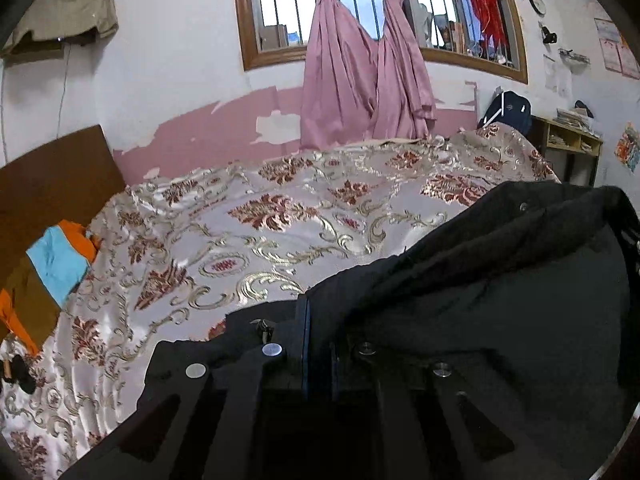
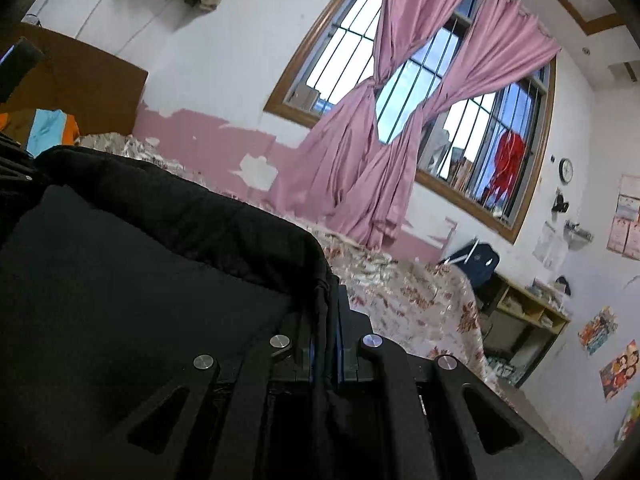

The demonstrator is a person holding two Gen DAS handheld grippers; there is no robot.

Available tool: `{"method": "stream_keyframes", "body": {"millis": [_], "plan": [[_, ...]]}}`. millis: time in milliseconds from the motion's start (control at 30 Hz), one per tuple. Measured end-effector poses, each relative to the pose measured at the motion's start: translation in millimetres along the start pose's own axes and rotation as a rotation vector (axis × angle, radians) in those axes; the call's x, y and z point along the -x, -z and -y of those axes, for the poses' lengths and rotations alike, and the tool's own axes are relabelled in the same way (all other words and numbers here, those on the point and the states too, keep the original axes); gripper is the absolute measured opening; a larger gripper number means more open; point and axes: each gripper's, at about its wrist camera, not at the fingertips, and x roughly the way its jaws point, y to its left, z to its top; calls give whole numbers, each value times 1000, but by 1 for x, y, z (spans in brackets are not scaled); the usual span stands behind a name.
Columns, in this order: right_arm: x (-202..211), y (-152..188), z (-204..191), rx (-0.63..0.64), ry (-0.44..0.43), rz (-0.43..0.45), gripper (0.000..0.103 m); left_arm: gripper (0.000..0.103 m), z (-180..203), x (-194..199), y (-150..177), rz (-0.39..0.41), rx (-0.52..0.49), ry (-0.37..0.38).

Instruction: Fold large clothes

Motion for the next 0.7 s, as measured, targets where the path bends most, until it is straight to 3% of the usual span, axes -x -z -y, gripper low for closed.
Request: {"method": "stream_keyframes", "body": {"millis": [300,400,433,467,500,533,600,700], "plan": [[-9,14,-5,-24,5,-27,6,12,4,-10,2,-19,9,-15],[-7,12,1,-49,-55,-22,19,20,0,-5,2,-17,39,9],[-4,10,4,-70,-95,-13,41,33,-4,0,2,-9,68,24],[1,10,7,-97,-132,5,70,61,-6,3,3,0,88,30],[5,11,10,-120,-152,22,79,81,-9,9,4,20,113,32],[11,9,13,-140,-178,38,82,103,-12,16,5,53,139,25],[20,10,15,-141,-205,47,82,103,-19,38,10,158,191,36],[37,14,17,-119,-229,65,82,103,-21,52,13,163,183,75]]}}
